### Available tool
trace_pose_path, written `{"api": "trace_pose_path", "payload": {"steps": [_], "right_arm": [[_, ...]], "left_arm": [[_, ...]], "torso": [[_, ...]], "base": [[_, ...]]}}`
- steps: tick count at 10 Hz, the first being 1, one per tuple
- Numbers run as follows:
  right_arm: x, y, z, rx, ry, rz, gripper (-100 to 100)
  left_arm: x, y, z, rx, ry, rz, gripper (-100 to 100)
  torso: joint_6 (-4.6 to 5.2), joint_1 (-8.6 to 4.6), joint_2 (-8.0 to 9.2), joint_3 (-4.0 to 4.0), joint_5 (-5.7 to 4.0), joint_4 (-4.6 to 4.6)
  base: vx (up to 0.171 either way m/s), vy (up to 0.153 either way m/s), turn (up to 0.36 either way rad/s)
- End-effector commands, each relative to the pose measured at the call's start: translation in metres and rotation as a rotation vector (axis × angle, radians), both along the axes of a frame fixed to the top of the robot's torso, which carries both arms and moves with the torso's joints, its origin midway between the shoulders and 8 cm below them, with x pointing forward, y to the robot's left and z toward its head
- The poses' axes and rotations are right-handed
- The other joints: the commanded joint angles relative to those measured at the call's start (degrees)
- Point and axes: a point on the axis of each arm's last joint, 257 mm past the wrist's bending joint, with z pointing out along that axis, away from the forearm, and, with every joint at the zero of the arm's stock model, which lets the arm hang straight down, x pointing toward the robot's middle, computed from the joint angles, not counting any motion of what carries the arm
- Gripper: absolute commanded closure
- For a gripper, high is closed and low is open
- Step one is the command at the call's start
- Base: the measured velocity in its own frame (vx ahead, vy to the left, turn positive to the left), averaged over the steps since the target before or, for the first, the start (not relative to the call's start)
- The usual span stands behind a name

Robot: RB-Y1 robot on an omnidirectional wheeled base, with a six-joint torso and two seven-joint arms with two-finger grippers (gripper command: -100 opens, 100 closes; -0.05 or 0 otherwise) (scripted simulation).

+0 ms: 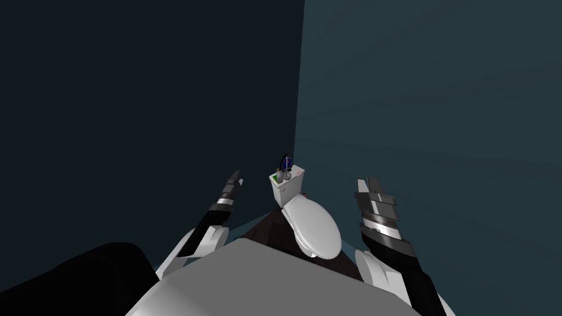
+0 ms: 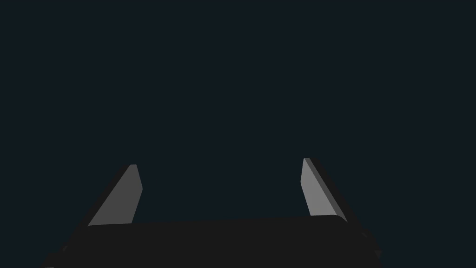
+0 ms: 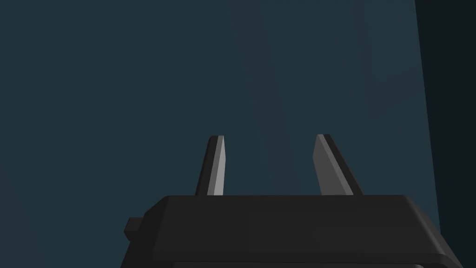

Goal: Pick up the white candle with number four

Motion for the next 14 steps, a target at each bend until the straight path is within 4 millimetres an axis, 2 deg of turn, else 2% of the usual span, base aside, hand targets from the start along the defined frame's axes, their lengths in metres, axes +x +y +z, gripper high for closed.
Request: {"api": "trace_pose_path", "payload": {"steps": [1, 4, 6, 9, 11, 14], "right_arm": [[0.000, 0.000, 0.000, 0.000, 0.000, 0.000, 0], [0.000, 0.000, 0.000, 0.000, 0.000, 0.000, 0], [0.000, 0.000, 0.000, 0.000, 0.000, 0.000, 0], [0.000, 0.000, 0.000, 0.000, 0.000, 0.000, 0], [0.000, 0.000, 0.000, 0.000, 0.000, 0.000, 0], [0.000, 0.000, 0.000, 0.000, 0.000, 0.000, 0]], "left_arm": [[0.000, 0.006, -0.008, -0.012, 0.036, 0.014, -100], [-0.010, 0.031, -0.024, -0.044, 0.121, 0.060, -100], [-0.009, 0.032, -0.031, -0.052, 0.148, 0.063, -100], [-0.022, 0.056, -0.050, -0.084, 0.241, 0.107, -100], [-0.021, 0.057, -0.059, -0.094, 0.275, 0.110, -100], [-0.039, 0.079, -0.078, -0.120, 0.370, 0.148, -100]], "torso": [[0.00, 0.00, 0.00, 0.00, 0.00, 0.00], [-0.02, 0.01, -0.02, -0.01, 0.00, 0.00], [-0.02, 0.01, -0.02, -0.01, 0.00, 0.00], [-0.02, 0.01, -0.01, 0.00, 0.01, 0.00], [-0.03, -0.01, -0.02, -0.01, 0.00, 0.00], [-0.03, 0.00, -0.01, 0.00, 0.00, 0.00]], "base": [[0.009, -0.012, -0.072], [0.015, -0.017, -0.131], [0.009, -0.008, -0.025], [0.014, -0.017, -0.158], [0.012, -0.012, -0.022], [0.014, -0.021, -0.160]]}}
